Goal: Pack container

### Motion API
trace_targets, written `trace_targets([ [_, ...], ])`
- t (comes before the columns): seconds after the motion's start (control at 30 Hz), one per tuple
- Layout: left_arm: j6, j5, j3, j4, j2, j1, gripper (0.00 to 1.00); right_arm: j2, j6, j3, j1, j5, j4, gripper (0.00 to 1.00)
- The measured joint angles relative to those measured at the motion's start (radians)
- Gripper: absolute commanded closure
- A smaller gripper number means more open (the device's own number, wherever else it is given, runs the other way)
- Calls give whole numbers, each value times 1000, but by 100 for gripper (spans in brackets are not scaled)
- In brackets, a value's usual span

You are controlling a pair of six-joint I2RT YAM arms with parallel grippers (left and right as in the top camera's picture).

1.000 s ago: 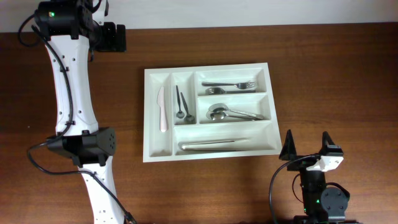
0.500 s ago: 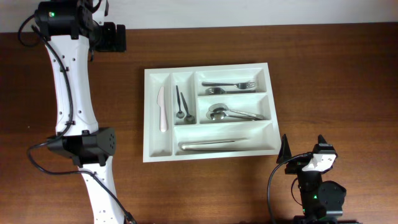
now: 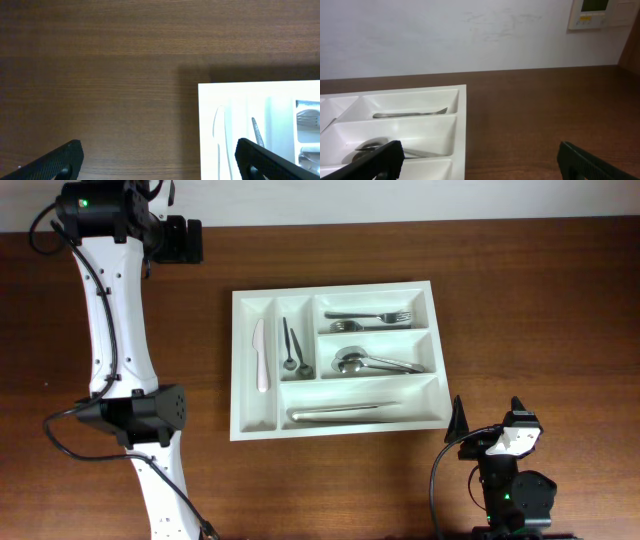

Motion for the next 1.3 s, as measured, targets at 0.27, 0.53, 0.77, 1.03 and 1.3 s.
trace_targets([
  [0.27,0,0,-6,-1,-82,-26,1,0,0,0,0,0,0,1],
  [0.53,0,4,10,7,-617,-220,1,0,0,0,0,0,0,1],
  [0.77,0,3,-49,6,-986,-270,1,0,0,0,0,0,0,1],
  [1.03,12,-65,-523,12,-1266,-252,1,-2,0,0,0,0,0,1],
  [1.3,12,-87,-1096,317,-1656,-154,1,-2,0,0,1,0,0,1],
])
